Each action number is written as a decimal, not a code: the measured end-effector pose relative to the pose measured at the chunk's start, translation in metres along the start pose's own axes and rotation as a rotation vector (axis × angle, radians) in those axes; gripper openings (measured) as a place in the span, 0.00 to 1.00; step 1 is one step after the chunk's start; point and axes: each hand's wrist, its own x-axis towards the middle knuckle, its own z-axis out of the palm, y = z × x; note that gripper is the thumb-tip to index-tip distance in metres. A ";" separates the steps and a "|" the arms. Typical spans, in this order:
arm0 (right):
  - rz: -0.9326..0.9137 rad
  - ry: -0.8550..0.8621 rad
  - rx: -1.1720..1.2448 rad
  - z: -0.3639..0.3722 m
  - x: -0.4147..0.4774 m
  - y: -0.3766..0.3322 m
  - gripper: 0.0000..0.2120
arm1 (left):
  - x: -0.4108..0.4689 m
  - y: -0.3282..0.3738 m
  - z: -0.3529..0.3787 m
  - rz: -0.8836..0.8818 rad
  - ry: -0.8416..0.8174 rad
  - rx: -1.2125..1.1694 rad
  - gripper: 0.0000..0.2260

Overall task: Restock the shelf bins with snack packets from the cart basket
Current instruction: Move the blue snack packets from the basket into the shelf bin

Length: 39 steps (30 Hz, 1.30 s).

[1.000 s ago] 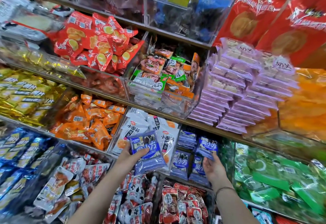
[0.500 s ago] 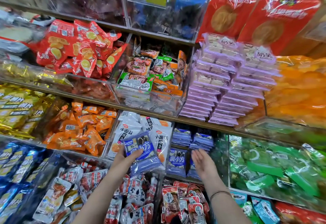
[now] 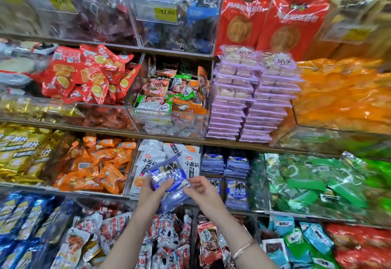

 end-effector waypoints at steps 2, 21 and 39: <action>0.008 0.005 -0.005 0.000 -0.002 0.002 0.14 | 0.000 0.005 0.007 0.051 -0.013 0.082 0.20; 0.347 0.459 0.801 -0.045 0.032 0.050 0.07 | 0.029 -0.002 0.009 0.001 0.036 0.249 0.37; 0.440 0.540 0.144 -0.077 0.137 0.056 0.20 | 0.033 -0.005 0.003 -0.075 0.030 0.320 0.39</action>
